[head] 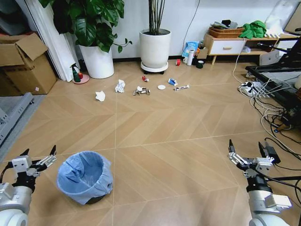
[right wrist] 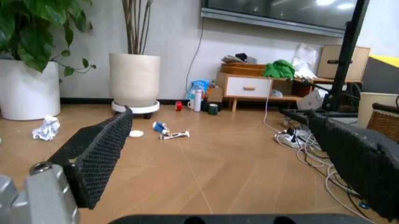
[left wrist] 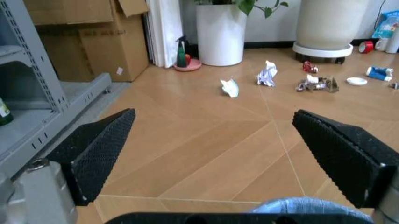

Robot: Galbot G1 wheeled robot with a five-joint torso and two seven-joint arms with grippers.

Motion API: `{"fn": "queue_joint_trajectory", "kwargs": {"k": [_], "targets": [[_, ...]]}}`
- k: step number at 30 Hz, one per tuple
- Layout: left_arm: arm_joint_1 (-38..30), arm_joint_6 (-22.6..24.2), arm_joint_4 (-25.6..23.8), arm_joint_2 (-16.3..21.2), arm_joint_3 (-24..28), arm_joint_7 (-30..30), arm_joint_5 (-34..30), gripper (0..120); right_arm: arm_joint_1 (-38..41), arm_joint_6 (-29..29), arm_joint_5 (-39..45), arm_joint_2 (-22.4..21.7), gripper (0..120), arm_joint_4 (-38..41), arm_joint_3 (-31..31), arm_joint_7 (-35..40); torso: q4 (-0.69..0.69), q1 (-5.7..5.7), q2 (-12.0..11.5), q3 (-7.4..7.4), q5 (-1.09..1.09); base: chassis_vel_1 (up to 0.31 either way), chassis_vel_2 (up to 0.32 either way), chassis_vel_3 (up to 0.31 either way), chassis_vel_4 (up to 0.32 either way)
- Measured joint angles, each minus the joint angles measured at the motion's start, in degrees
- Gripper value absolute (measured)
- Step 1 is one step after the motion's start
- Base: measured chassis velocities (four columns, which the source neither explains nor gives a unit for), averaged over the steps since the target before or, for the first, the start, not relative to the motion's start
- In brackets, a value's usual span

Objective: Pick up the trash bin and place the garbage on the floor into it.

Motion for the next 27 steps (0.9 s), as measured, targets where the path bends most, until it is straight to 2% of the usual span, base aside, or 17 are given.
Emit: {"fn": "queue_joint_trajectory", "kwargs": {"k": [15, 19, 22, 25, 27], "targets": [[1.03, -0.75, -0.44, -1.35, 1.31, -0.44, 1.62, 100, 0.12, 1.38, 0.91, -0.08, 100, -0.57, -0.51, -0.11, 0.00, 0.00, 0.00, 0.00, 0.00, 0.000, 0.000, 0.000, 0.000], [1.02, -0.66, 0.71, -1.19, 1.28, -0.75, 2.50, 100, 0.28, 1.37, 0.87, -0.35, 100, -1.16, -0.28, -0.02, 0.00, 0.00, 0.00, 0.00, 0.00, 0.000, 0.000, 0.000, 0.000], [0.31, 1.07, 2.00, -0.51, 1.91, -1.07, 1.66, 100, 0.31, 1.35, 0.99, -0.66, 100, -1.55, -0.02, -0.08, 0.00, 0.00, 0.00, 0.00, 0.00, 0.000, 0.000, 0.000, 0.000], [-1.31, 5.48, 3.28, 0.75, 2.72, -1.16, -0.86, 100, 0.28, 1.31, 1.14, -1.20, 100, -2.14, 0.25, -0.30, 0.00, 0.00, 0.00, 0.00, -0.01, 0.000, 0.000, 0.000, 0.000], [-1.31, 5.48, 3.28, 0.75, 2.72, -1.16, -0.86, 100, 0.28, 1.31, 1.14, -1.20, 100, -2.14, 0.25, -0.30, 0.00, 0.00, 0.00, 0.00, -0.01, 0.000, 0.000, 0.000, 0.000]]}}
